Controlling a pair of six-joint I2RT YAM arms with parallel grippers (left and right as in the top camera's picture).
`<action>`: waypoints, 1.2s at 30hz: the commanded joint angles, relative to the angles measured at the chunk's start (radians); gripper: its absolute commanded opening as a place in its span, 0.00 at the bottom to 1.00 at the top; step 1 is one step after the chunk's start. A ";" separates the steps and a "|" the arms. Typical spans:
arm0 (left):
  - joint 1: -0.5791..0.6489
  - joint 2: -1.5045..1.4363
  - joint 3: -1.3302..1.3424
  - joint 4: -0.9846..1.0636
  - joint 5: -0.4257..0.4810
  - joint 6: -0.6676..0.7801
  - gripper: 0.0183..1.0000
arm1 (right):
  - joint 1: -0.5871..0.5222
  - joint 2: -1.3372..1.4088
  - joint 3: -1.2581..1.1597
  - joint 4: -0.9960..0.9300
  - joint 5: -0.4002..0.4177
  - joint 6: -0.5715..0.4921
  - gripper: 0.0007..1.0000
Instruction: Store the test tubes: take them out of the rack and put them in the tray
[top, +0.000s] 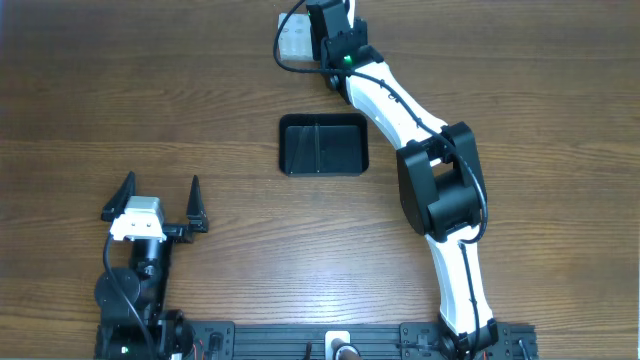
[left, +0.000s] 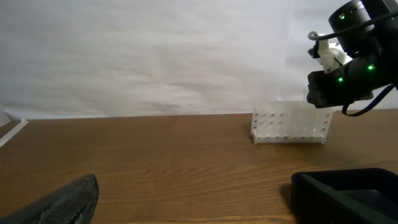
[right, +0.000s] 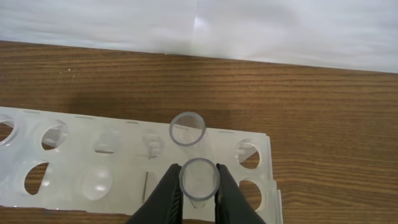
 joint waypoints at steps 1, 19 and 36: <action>0.006 -0.010 -0.006 0.002 0.010 0.014 1.00 | 0.011 0.012 0.028 0.018 0.010 -0.006 0.12; 0.006 -0.010 -0.006 0.002 0.010 0.014 1.00 | 0.041 -0.308 0.028 -0.009 0.050 -0.098 0.09; 0.006 -0.010 -0.006 0.002 0.010 0.014 1.00 | 0.090 -0.457 -0.024 -0.637 -0.303 0.222 0.04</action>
